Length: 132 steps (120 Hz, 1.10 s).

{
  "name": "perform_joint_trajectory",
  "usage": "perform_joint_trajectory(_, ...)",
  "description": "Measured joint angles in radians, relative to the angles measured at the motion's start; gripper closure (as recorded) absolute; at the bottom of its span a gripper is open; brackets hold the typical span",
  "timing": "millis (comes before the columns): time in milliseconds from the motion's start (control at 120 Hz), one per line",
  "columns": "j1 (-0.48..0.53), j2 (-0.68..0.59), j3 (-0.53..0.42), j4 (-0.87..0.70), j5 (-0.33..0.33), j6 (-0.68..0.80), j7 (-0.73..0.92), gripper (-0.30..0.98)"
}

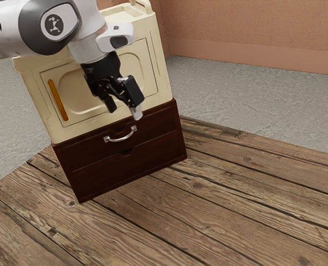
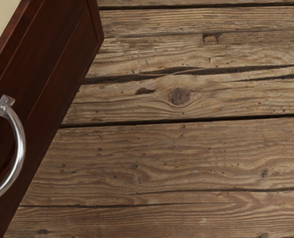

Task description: Pull the drawer handle with one arm to open the drawer

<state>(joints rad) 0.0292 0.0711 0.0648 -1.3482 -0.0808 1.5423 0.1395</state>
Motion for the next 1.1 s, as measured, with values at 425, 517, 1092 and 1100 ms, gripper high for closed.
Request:
perform_joint_trajectory(425,-0.001,-0.081,-0.018,0.221,0.158,-0.114,0.094,0.0)
perform_joint_trajectory(517,0.009,-0.065,-0.034,0.179,0.196,-0.071,0.149,0.0)
perform_joint_trajectory(1092,-0.022,-0.112,-0.059,-0.226,0.249,0.205,0.415,0.13)
perform_joint_trajectory(1100,-0.022,-0.113,-0.059,-0.232,0.252,0.21,0.418,0.14)
